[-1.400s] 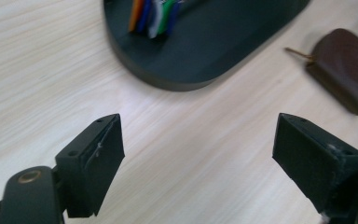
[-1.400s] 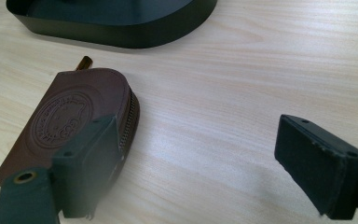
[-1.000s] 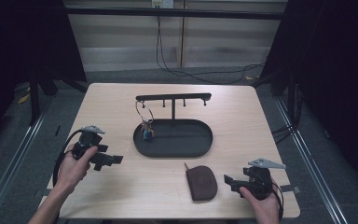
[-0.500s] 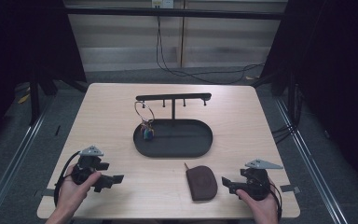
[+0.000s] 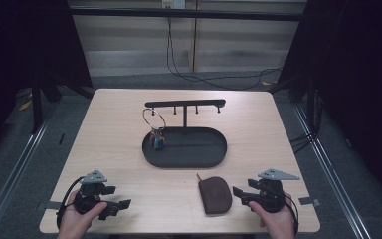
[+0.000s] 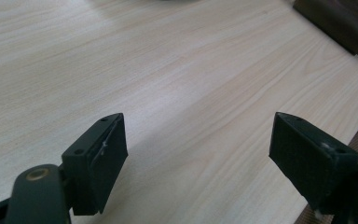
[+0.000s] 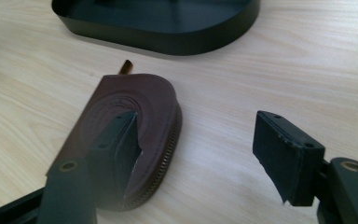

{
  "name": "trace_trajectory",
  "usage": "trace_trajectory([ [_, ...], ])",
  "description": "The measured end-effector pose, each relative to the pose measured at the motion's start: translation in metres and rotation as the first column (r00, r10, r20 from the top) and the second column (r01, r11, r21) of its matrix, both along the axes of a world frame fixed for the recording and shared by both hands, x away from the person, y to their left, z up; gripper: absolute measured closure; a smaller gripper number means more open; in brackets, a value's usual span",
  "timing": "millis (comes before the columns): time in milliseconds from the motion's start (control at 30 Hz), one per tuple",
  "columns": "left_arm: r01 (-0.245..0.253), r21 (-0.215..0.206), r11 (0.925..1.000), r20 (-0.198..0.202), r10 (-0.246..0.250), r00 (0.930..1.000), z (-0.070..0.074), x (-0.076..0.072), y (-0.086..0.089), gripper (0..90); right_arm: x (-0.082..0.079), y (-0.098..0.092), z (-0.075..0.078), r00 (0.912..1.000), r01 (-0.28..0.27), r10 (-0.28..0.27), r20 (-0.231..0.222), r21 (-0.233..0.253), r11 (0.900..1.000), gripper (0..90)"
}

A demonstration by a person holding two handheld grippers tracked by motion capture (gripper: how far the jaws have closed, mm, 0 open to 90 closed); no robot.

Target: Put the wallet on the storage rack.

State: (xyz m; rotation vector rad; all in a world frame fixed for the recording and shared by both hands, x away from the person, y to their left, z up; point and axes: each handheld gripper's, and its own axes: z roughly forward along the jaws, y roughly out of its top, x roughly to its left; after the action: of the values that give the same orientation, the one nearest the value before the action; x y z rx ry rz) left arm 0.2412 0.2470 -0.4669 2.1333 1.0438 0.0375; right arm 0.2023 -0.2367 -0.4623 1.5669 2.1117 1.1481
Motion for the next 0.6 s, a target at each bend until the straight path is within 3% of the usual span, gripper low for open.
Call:
trace_trajectory([
  [100, -0.001, 0.000, 1.0000, -0.004, 0.001, 1.0000, -0.002, -0.002, 0.000, 18.9, 0.001, 0.003, 0.004, 1.0000, -0.007, 0.007, 0.004, -0.001, 1.000, 32.1],
  [200, 0.008, -0.011, 0.9999, 0.002, -0.008, 1.0000, -0.001, -0.002, 0.000, 18.9, 0.004, 0.010, 0.006, 0.9998, -0.008, 0.008, -0.019, 0.004, 1.000, 35.6],
  [300, 0.023, -0.017, 0.9996, 0.004, -0.023, 0.9997, -0.001, -0.003, 0.000, 19.0, 0.008, 0.020, 0.009, 0.9963, -0.042, 0.041, -0.075, -0.016, 0.999, 34.7],
  [400, 0.005, -0.005, 1.0000, -0.007, -0.005, 1.0000, 0.000, -0.005, 0.000, 23.1, 0.014, 0.031, 0.011, 0.9899, -0.061, 0.056, -0.130, -0.035, 0.998, 31.4],
  [500, 0.010, -0.017, 0.9998, 0.022, -0.009, 0.9997, 0.003, -0.007, 0.000, 23.1, 0.020, 0.037, 0.011, 0.9824, -0.077, 0.071, -0.173, -0.026, 0.997, 31.2],
  [600, 0.017, -0.038, 0.9991, 0.032, -0.016, 0.9994, 0.005, -0.006, 0.004, 22.1, 0.027, 0.043, 0.015, 0.9742, -0.081, 0.067, -0.216, -0.057, 0.995, 27.6],
])
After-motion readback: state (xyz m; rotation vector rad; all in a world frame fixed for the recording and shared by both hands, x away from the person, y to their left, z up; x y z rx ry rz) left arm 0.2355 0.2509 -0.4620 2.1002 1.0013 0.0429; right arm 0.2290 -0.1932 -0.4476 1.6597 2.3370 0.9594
